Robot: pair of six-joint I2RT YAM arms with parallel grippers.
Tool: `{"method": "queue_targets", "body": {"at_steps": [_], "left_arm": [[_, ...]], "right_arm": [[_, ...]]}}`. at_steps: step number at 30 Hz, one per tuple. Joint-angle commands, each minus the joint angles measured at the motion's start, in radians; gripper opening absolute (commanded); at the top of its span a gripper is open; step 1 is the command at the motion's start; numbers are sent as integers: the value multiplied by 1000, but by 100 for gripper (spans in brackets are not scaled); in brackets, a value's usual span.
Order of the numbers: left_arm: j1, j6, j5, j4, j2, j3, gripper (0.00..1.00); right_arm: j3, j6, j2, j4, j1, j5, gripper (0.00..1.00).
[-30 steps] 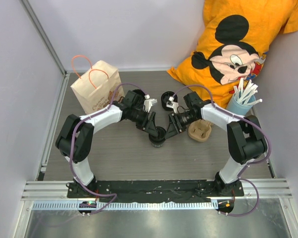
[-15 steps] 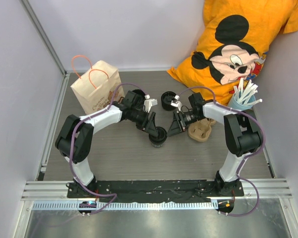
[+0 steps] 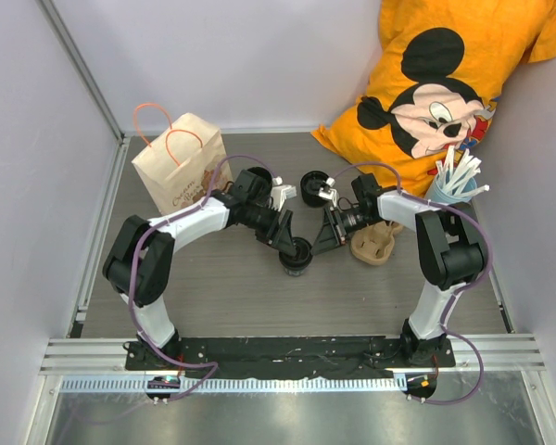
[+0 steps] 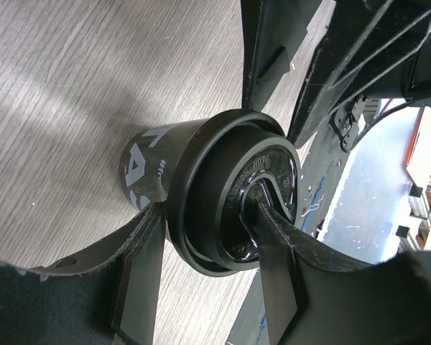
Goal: Pack the takeout coffee
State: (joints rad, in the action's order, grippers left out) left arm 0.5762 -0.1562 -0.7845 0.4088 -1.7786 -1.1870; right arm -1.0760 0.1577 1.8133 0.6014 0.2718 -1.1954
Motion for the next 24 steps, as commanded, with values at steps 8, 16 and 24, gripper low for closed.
{"method": "queue_targets", "body": {"at_steps": [8,16,24], "left_arm": [[30,109,225,48,-51,36,17],[65,149,289,76,-64,29,12],[79,153,323,90,-82,26,2]], "right_arm": [[-7,-33,24,-98,7,-33,30],[-4,-33,43,-103,26,-56,10],[22,-81,47,-164,32,-3,1]]}}
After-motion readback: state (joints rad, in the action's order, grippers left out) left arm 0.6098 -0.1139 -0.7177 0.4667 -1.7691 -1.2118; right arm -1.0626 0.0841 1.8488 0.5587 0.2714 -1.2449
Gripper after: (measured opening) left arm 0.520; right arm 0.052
